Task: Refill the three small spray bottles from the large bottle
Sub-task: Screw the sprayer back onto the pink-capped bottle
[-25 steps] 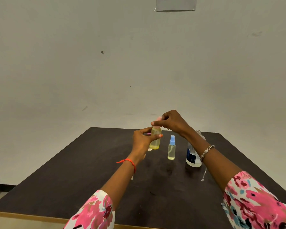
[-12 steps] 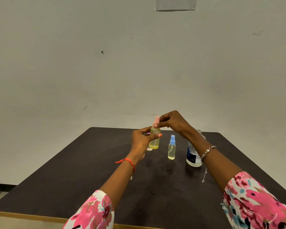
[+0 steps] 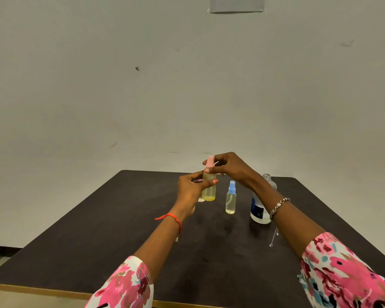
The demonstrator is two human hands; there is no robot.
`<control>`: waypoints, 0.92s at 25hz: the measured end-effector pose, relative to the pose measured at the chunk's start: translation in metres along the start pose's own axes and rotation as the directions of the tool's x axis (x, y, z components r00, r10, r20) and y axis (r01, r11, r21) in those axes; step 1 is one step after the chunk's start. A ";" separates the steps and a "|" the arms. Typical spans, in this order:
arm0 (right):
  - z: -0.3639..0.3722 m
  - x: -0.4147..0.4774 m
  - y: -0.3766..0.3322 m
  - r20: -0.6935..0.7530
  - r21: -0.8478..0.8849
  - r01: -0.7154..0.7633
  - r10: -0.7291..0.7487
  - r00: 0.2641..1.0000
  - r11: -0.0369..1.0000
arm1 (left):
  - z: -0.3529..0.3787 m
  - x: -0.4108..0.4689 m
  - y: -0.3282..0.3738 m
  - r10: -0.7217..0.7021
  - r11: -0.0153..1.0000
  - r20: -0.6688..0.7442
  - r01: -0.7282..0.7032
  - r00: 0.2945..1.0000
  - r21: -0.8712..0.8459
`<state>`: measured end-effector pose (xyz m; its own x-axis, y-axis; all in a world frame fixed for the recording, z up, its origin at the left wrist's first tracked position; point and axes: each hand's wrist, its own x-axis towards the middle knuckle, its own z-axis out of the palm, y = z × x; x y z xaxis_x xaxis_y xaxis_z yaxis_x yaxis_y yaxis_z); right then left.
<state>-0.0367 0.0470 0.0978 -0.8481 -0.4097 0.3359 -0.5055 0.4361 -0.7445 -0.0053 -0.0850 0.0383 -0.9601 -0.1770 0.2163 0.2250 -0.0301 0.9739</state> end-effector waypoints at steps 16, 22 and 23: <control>0.026 -0.005 -0.001 -0.338 0.076 -0.015 0.040 0.940 0.997 | 0.002 0.000 -0.003 0.087 0.996 -0.024 -0.087 0.996 0.021; 0.039 -0.004 0.001 -0.467 0.051 -0.048 0.066 0.882 0.998 | 0.004 -0.003 -0.009 0.100 0.995 -0.026 -0.100 0.995 0.011; 0.041 -0.004 0.001 -0.482 0.034 -0.050 0.061 0.874 0.998 | 0.004 -0.004 -0.010 0.099 0.995 -0.029 -0.099 0.995 0.014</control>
<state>-0.0273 0.0165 0.0720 -0.8486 0.0540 0.5263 -0.4565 0.4283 -0.7799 -0.0040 -0.0795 0.0283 -0.9280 -0.2074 0.3095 0.3162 0.0009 0.9487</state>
